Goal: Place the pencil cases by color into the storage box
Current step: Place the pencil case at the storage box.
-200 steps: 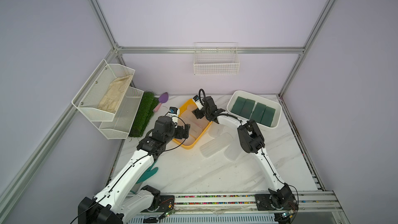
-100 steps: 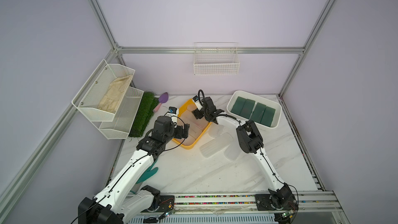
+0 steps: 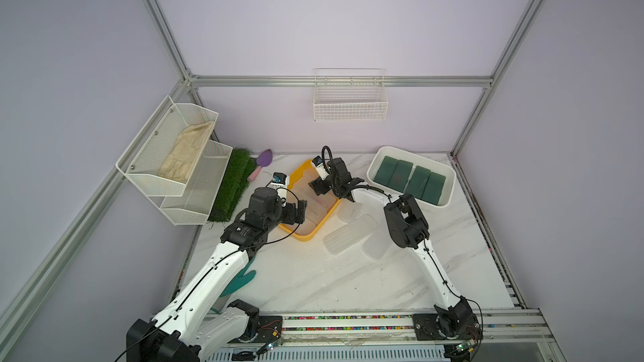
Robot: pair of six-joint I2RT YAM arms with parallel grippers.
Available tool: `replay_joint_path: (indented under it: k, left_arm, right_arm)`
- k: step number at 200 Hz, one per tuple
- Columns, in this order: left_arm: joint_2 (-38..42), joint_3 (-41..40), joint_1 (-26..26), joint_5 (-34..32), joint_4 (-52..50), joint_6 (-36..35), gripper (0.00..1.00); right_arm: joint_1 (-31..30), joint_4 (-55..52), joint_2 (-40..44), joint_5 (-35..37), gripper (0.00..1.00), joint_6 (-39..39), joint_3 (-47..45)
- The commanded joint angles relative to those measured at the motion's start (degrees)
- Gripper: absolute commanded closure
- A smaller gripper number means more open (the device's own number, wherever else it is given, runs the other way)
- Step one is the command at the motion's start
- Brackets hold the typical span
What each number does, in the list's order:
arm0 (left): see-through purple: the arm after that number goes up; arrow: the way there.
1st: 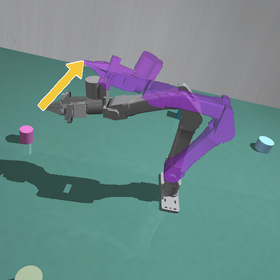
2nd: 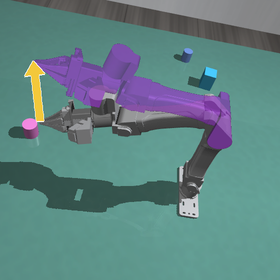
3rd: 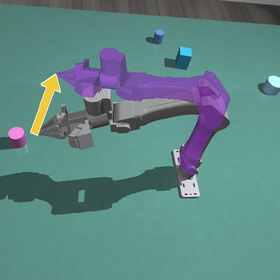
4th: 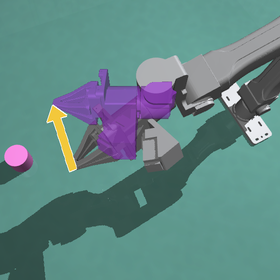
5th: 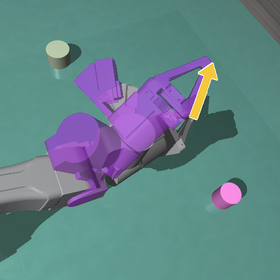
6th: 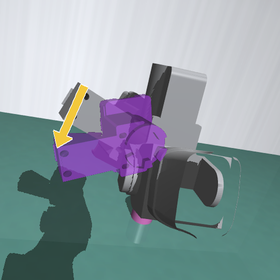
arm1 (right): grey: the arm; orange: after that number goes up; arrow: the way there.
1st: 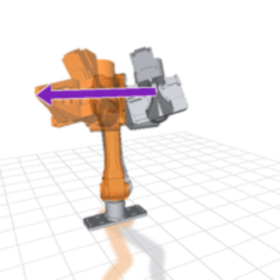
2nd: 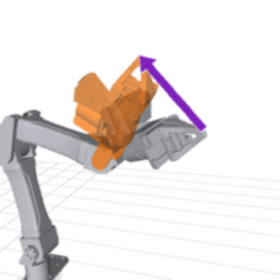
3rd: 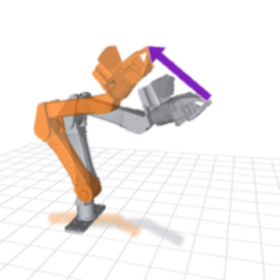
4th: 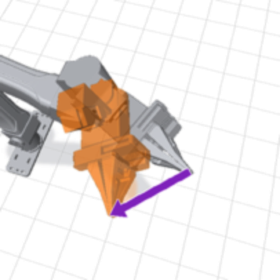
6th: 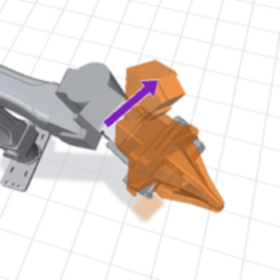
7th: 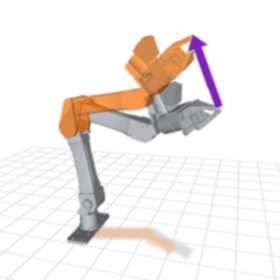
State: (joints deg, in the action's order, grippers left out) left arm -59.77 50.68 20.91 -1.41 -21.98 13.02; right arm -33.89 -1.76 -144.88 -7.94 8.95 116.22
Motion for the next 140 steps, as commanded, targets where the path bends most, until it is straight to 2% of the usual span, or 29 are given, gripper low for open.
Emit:
replay_joint_path:
  k: [1, 42, 85, 140]
  left_arm:
    - [0.6, 0.1, -0.6, 1.2, 1.6, 0.9, 0.0]
    - [0.4, 0.2, -0.7, 1.8, 1.7, 0.9, 0.0]
    - [0.6, 0.2, -0.7, 2.3, 1.9, 1.0, 0.0]
    - [0.5, 0.0, -0.8, 2.6, 1.9, 1.0, 0.0]
  right_arm:
    - [-0.4, 3.6, 5.2, -2.8, 0.12, -2.9, -2.0]
    - [-0.4, 6.1, 5.7, 1.6, 0.13, -4.4, -4.2]
    - [-0.3, 3.5, 0.4, 8.4, 0.15, -4.0, 1.9]
    - [-0.3, -1.7, -5.4, 9.7, 0.16, -2.5, 7.1]
